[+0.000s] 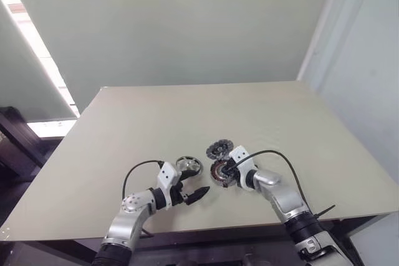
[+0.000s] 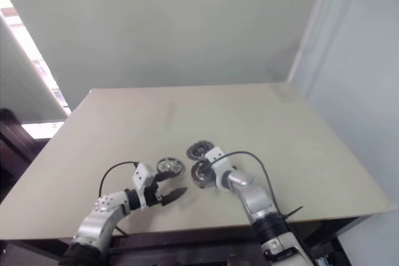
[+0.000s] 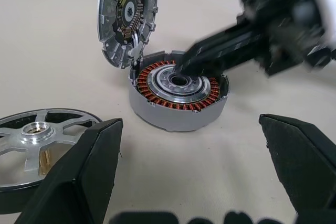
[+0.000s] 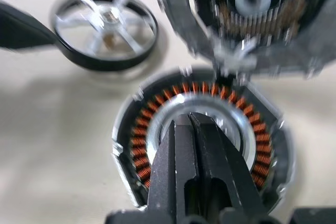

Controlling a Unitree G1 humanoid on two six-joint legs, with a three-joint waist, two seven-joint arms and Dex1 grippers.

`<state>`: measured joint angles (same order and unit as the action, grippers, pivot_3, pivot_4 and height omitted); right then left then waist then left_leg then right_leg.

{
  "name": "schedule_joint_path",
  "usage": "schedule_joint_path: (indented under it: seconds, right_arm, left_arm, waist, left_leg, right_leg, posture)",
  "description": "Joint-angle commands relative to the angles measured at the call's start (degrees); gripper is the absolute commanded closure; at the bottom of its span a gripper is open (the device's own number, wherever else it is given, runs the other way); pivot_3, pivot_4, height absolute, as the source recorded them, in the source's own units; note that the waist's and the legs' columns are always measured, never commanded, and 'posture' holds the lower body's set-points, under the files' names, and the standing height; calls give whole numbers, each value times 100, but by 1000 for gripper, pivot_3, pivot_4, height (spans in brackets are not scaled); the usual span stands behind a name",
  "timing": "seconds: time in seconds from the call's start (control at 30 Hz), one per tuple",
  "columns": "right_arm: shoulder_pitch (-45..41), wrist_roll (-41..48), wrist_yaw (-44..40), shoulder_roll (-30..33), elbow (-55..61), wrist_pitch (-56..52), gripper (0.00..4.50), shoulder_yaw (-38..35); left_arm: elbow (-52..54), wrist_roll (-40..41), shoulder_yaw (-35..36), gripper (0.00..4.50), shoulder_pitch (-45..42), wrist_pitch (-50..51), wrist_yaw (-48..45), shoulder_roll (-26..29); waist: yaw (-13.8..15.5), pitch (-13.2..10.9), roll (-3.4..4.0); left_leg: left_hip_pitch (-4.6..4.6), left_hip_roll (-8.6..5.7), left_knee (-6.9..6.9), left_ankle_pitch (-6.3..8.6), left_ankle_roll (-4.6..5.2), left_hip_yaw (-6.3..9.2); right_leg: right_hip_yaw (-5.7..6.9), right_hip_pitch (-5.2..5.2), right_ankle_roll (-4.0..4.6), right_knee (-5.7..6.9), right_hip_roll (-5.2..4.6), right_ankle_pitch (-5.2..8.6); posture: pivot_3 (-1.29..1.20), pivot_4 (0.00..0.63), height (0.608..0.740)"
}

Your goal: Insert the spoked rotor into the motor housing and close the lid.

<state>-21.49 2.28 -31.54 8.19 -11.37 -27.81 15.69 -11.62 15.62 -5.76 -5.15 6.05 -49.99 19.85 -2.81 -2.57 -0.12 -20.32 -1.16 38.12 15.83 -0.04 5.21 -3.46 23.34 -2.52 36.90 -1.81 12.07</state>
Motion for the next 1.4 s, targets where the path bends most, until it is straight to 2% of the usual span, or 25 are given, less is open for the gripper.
schedule_joint_path:
  seconds: [0.03,0.23,0.6,0.87,0.9,0.97,1.1,1.33,1.37,1.4]
  right_arm:
    - [7,150,-192,101,674,-187,3612,-8]
    - [170,69,-142,237,1007,-64,1539,-5]
    - [599,117,-185,541,1455,60,1539,9]
    - [627,97,-209,549,1520,71,4234,57]
    - [631,117,-282,587,1572,-25,4467,98]
    - [642,111,-290,611,1629,-98,4183,123]
    - [653,172,-531,752,1815,-380,2882,268]
    - [636,75,-441,771,1884,-255,346,300]
    - [637,63,-417,763,1880,-223,42,295]
    - [638,37,-364,746,1867,-178,42,280]
  left_arm:
    - [211,29,66,0,-57,-53,27,1]
    - [298,224,264,0,78,154,148,-7]
    - [666,854,949,0,592,957,684,-164]
    - [726,1075,1185,0,616,1215,912,-324]
    - [703,1061,1186,0,627,1203,904,-317]
    - [681,1039,1185,0,643,1188,891,-316]
    - [687,1100,1220,0,631,1278,963,-384]
    - [634,1154,1299,0,580,1383,1080,-482]
    - [625,1171,1314,0,566,1407,1103,-499]
    - [614,1178,1320,0,549,1416,1121,-510]
  waist:
    - [0,0,0]
    - [0,0,0]
    - [2,0,0]
    - [1,0,-1]
    - [0,0,-1]
    - [1,0,-1]
    - [1,0,-1]
    - [1,0,-1]
    - [1,0,-1]
    - [1,0,-1]
  left_leg:
    - [0,0,0,0,0,0]
    - [0,0,0,0,0,-1]
    - [0,2,1,0,0,-2]
    - [0,2,1,0,0,1]
    - [0,2,1,0,0,0]
    - [0,1,1,0,0,-2]
    - [0,1,1,0,0,0]
    - [0,2,1,0,-1,0]
    - [0,1,1,0,-1,-1]
    - [0,1,1,0,-1,-1]
  right_leg:
    - [0,0,0,0,0,0]
    - [1,0,0,0,0,0]
    - [2,-1,1,-1,-1,1]
    - [4,-1,1,-1,-1,1]
    - [4,0,1,-1,-1,1]
    - [3,-1,1,-2,-1,2]
    - [3,-1,2,-2,-1,2]
    - [4,-1,2,-2,-1,2]
    - [3,-1,2,-2,-1,2]
    - [3,-1,2,-3,-1,2]
  posture:
    - [0,0,740]
    - [0,0,740]
    - [0,0,740]
    - [0,0,740]
    - [0,0,740]
    - [0,0,740]
    - [0,0,740]
    - [0,0,740]
    - [0,0,740]
    - [0,0,740]
